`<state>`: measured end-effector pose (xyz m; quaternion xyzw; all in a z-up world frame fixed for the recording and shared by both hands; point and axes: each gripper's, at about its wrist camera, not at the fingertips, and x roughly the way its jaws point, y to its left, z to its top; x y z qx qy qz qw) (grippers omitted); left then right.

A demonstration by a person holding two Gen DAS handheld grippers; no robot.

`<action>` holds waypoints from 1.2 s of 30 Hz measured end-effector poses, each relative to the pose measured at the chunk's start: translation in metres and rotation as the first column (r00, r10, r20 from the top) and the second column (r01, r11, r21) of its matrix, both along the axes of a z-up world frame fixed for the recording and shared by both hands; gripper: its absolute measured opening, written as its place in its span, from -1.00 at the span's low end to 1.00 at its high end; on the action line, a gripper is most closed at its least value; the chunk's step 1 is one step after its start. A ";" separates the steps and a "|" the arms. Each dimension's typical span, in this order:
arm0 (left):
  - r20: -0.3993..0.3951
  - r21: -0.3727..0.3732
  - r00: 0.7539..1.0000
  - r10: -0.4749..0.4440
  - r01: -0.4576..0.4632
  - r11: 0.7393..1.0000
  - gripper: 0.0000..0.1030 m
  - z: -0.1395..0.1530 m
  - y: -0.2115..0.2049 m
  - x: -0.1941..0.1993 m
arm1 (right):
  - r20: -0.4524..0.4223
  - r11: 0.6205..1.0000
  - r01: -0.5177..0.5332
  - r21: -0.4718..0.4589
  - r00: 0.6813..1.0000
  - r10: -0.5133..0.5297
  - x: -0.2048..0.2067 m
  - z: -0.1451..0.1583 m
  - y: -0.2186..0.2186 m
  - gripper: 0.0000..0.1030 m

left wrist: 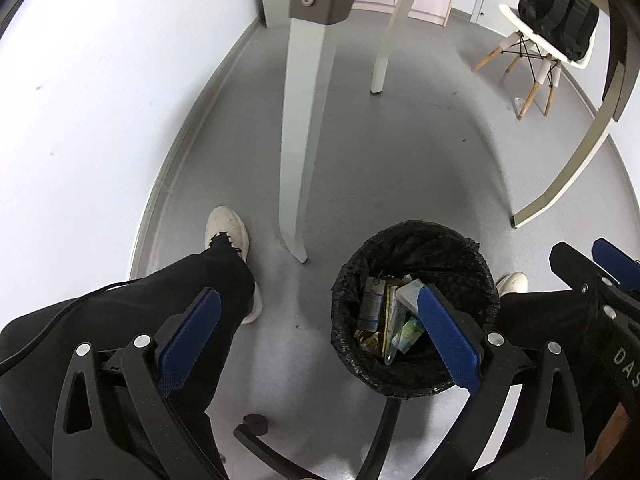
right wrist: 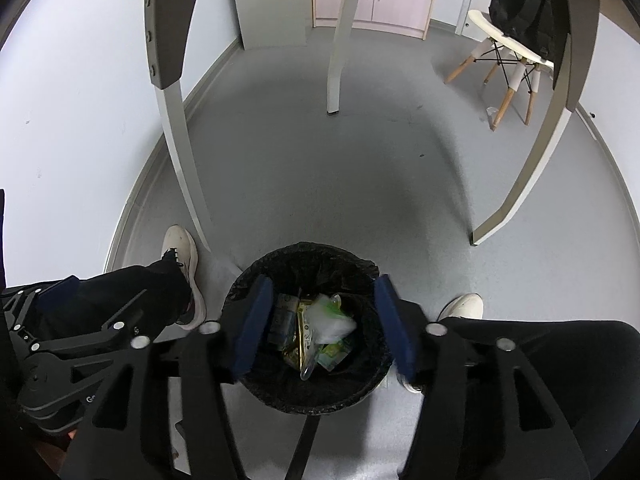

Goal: Collect trash
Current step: 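Open the left tool to drop the tube while the right tool drops the box, then raise both open tools back up toward the table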

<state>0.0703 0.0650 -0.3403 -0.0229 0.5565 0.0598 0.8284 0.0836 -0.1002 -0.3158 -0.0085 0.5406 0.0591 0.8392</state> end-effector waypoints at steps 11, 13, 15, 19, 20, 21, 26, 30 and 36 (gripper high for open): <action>0.014 -0.006 0.999 -0.033 0.033 0.999 0.89 0.005 -0.013 0.000 | 0.039 0.998 0.055 -0.017 0.998 -0.054 -0.012 0.007 -0.025 0.78; 0.027 -0.012 0.999 -0.034 0.035 0.999 0.89 0.011 -0.013 -0.002 | 0.065 0.997 0.078 -0.017 0.995 -0.076 -0.016 0.014 -0.034 0.85; 0.039 -0.022 0.999 -0.036 0.036 0.999 0.89 0.016 -0.014 -0.005 | 0.075 0.994 0.103 -0.019 0.992 -0.101 -0.019 0.018 -0.041 0.85; 0.054 -0.035 0.997 -0.050 0.052 0.998 0.89 0.031 -0.017 -0.014 | 0.073 0.993 0.117 -0.016 0.991 -0.115 -0.028 0.027 -0.050 0.85; 0.057 -0.038 0.997 -0.053 0.055 0.998 0.89 0.035 -0.017 -0.015 | 0.081 0.993 0.114 -0.025 0.990 -0.112 -0.031 0.031 -0.050 0.85; 0.065 -0.032 0.996 -0.056 0.058 0.998 0.89 0.040 -0.017 -0.018 | 0.091 0.992 0.116 -0.038 0.989 -0.113 -0.035 0.035 -0.050 0.85; 0.068 -0.063 0.996 -0.051 0.056 0.996 0.89 0.060 -0.014 -0.028 | 0.108 0.990 0.136 -0.046 0.986 -0.130 -0.047 0.053 -0.055 0.85; 0.099 -0.078 0.994 -0.050 0.057 0.995 0.89 0.080 -0.013 -0.038 | 0.118 0.989 0.136 -0.050 0.985 -0.129 -0.056 0.066 -0.053 0.85; 0.157 -0.074 0.986 -0.061 0.074 0.995 0.89 0.113 -0.016 -0.053 | 0.124 0.988 0.144 -0.054 0.983 -0.136 -0.071 0.086 -0.055 0.85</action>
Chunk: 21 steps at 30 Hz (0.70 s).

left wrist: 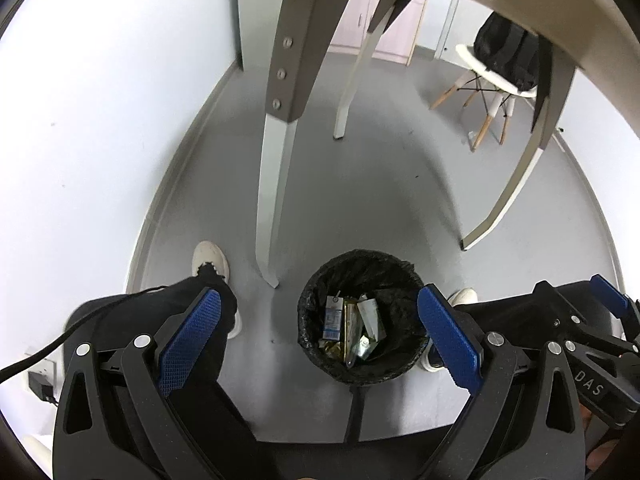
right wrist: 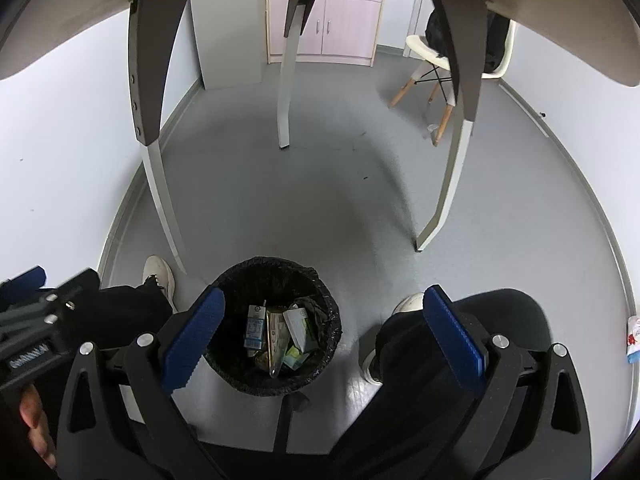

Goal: Collect trash
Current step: 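Raise both open tools back up toward the table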

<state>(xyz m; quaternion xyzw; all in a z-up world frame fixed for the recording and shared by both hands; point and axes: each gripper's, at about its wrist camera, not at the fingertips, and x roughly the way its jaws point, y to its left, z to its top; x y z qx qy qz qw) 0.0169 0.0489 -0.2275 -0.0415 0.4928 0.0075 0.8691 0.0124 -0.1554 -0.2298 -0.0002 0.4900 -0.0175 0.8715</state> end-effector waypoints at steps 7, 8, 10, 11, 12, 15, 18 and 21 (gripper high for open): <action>0.050 0.014 0.999 -0.010 0.009 1.000 0.89 0.032 -0.007 -0.019 | 0.023 1.000 -0.005 0.004 1.000 0.005 -0.023 0.028 -0.010 0.85; 0.056 0.018 0.998 -0.013 0.012 1.000 0.89 0.035 -0.009 -0.021 | 0.028 1.000 -0.003 0.005 1.000 0.003 -0.025 0.030 -0.011 0.85; 0.064 0.015 0.998 -0.027 0.026 1.000 0.89 0.041 -0.010 -0.026 | 0.037 1.000 -0.003 0.012 0.999 0.002 -0.032 0.039 -0.014 0.85; 0.064 0.016 0.998 -0.028 0.027 1.000 0.89 0.044 -0.011 -0.029 | 0.043 1.000 -0.005 0.013 0.999 0.004 -0.035 0.044 -0.015 0.85; 0.065 0.016 0.997 -0.032 0.031 0.999 0.89 0.047 -0.012 -0.031 | 0.052 1.000 -0.009 0.009 0.999 0.008 -0.039 0.050 -0.016 0.85; 0.085 0.002 0.995 -0.050 0.050 0.999 0.89 0.058 -0.013 -0.041 | 0.069 1.000 -0.014 0.007 0.998 0.013 -0.047 0.060 -0.017 0.85; 0.101 0.002 0.993 -0.059 0.059 0.998 0.89 0.068 -0.016 -0.048 | 0.085 1.000 -0.022 0.008 0.996 0.021 -0.055 0.073 -0.019 0.85; 0.112 -0.002 0.991 -0.070 0.070 0.998 0.88 0.078 -0.019 -0.056 | 0.110 1.000 -0.026 0.017 0.994 0.024 -0.065 0.089 -0.024 0.85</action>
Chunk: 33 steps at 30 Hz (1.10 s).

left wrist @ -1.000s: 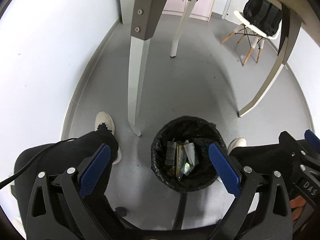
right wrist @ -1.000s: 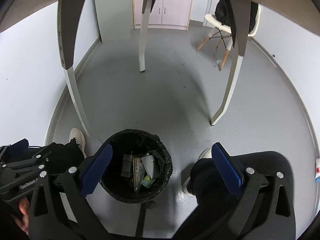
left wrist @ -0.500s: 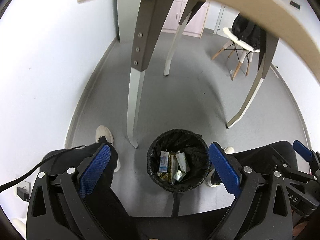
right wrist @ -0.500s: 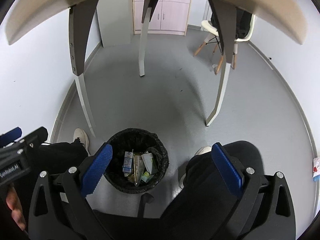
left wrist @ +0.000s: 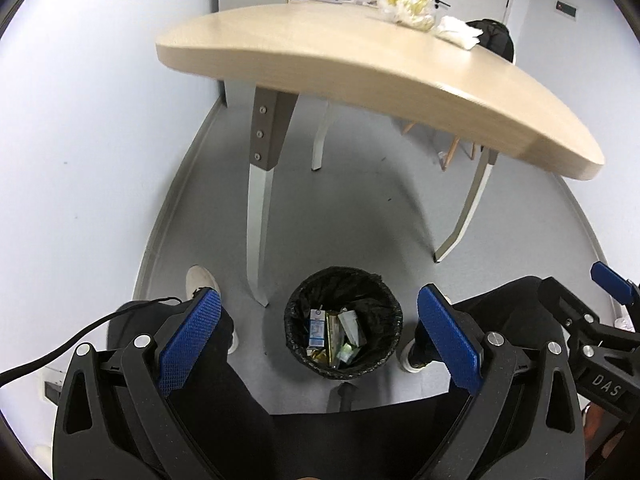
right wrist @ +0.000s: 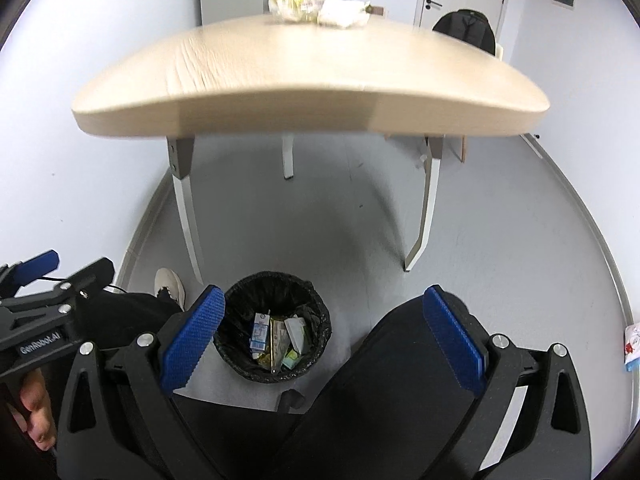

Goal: Collect trash
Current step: 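Raise both open tools back up toward the table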

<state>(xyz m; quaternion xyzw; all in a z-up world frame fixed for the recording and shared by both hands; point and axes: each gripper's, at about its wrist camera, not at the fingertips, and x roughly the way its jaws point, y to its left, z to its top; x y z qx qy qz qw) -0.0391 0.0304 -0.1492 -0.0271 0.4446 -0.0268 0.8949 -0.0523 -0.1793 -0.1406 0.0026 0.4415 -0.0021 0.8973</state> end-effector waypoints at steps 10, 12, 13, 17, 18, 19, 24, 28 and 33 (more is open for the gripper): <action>0.051 -0.012 0.997 -0.057 0.058 0.998 0.88 0.034 -0.013 -0.008 | 0.046 1.000 -0.020 0.008 0.999 0.020 -0.022 0.043 -0.012 0.85; 0.058 -0.010 0.997 -0.060 0.060 0.998 0.88 0.042 -0.013 -0.008 | 0.054 1.000 -0.017 0.010 0.998 0.016 -0.023 0.051 -0.015 0.85; 0.063 -0.012 0.996 -0.060 0.061 0.998 0.88 0.046 -0.013 -0.008 | 0.061 1.000 -0.014 0.010 0.998 0.013 -0.024 0.056 -0.017 0.85; 0.090 -0.006 0.994 -0.056 0.057 0.998 0.88 0.064 -0.011 -0.005 | 0.095 1.000 0.000 0.012 0.996 -0.001 -0.028 0.077 -0.025 0.85; 0.098 -0.006 0.994 -0.051 0.052 0.999 0.88 0.069 -0.011 -0.003 | 0.105 1.000 0.006 0.016 0.994 -0.008 -0.028 0.084 -0.028 0.85; 0.105 -0.007 0.993 -0.048 0.049 0.999 0.88 0.074 -0.010 -0.002 | 0.109 1.000 0.010 0.018 0.994 -0.011 -0.027 0.088 -0.030 0.85; 0.126 -0.005 0.991 -0.033 0.034 0.999 0.88 0.094 -0.011 0.012 | 0.131 0.999 0.029 0.022 0.991 -0.031 -0.016 0.107 -0.041 0.85; 0.129 -0.008 0.991 -0.029 0.030 1.000 0.88 0.107 -0.016 0.030 | 0.157 0.999 0.030 0.011 0.987 -0.031 0.003 0.123 -0.045 0.85; 0.135 0.008 0.991 -0.023 0.022 1.000 0.88 0.118 -0.020 0.061 | 0.174 1.000 0.012 0.013 0.985 -0.014 0.042 0.138 -0.048 0.85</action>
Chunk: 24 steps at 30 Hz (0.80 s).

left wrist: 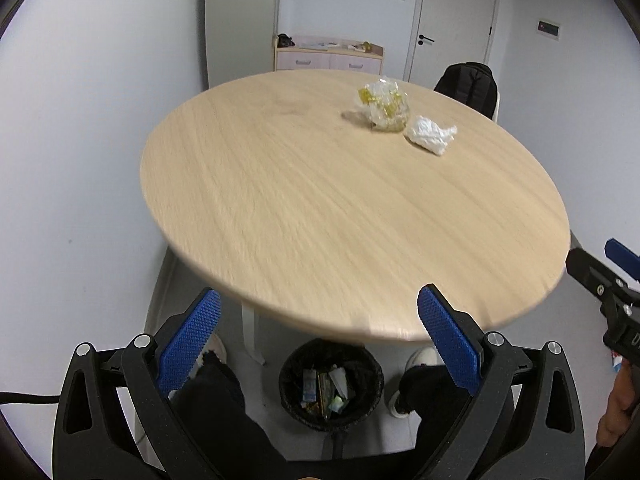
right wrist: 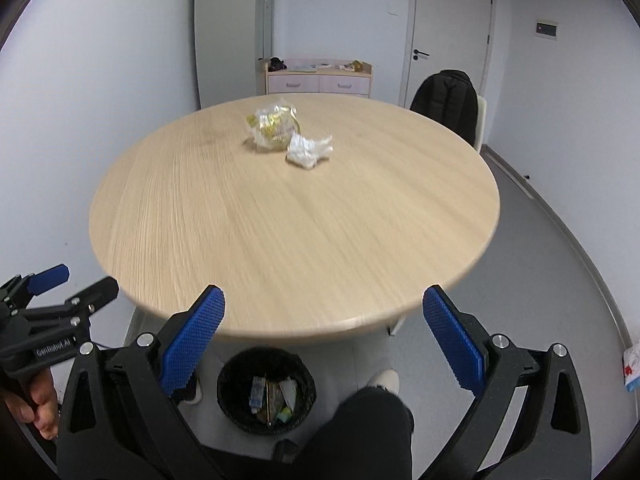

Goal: Collect trash
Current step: 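Raise both open tools back up toward the table, then grasp the white tissue with the right tool while the left tool grasps the clear gold-wrapper bag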

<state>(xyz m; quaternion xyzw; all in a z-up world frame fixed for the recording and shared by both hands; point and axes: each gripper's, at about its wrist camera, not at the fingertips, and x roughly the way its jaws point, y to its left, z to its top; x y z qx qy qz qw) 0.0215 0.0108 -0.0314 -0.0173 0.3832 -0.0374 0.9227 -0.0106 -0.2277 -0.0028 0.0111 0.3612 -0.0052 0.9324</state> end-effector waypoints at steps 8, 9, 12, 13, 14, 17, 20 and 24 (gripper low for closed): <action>-0.032 -0.002 0.999 0.000 0.000 1.000 0.88 -0.007 0.003 0.053 | -0.009 1.000 -0.012 0.000 1.000 0.012 0.073 -0.002 -0.002 0.85; -0.036 -0.002 0.999 0.000 0.000 1.000 0.88 -0.007 0.004 0.063 | -0.009 1.000 -0.012 0.007 1.000 0.012 0.087 -0.003 -0.003 0.85; -0.035 0.002 0.999 -0.005 0.005 1.000 0.88 -0.003 0.006 0.082 | -0.026 0.999 -0.019 0.027 0.999 0.020 0.122 -0.005 -0.002 0.85; -0.033 0.008 0.999 -0.007 0.007 1.000 0.88 -0.001 0.006 0.088 | -0.030 0.999 -0.021 0.033 0.999 0.022 0.133 -0.006 -0.002 0.85; -0.031 0.012 0.999 -0.010 0.010 1.000 0.88 0.001 0.006 0.094 | -0.032 0.999 -0.026 0.042 0.999 0.027 0.144 -0.008 -0.002 0.85; -0.030 0.021 0.999 -0.021 0.022 1.000 0.88 0.009 0.005 0.118 | -0.054 0.998 -0.024 0.049 0.998 0.027 0.176 -0.013 0.001 0.77; -0.018 0.048 1.000 -0.022 0.023 0.999 0.88 0.019 0.001 0.144 | -0.078 0.998 -0.025 0.058 0.997 0.030 0.212 -0.016 0.003 0.74; -0.011 0.047 0.999 -0.040 0.041 0.998 0.88 0.029 -0.010 0.180 | -0.118 0.998 -0.028 0.050 0.992 0.034 0.256 -0.022 0.006 0.59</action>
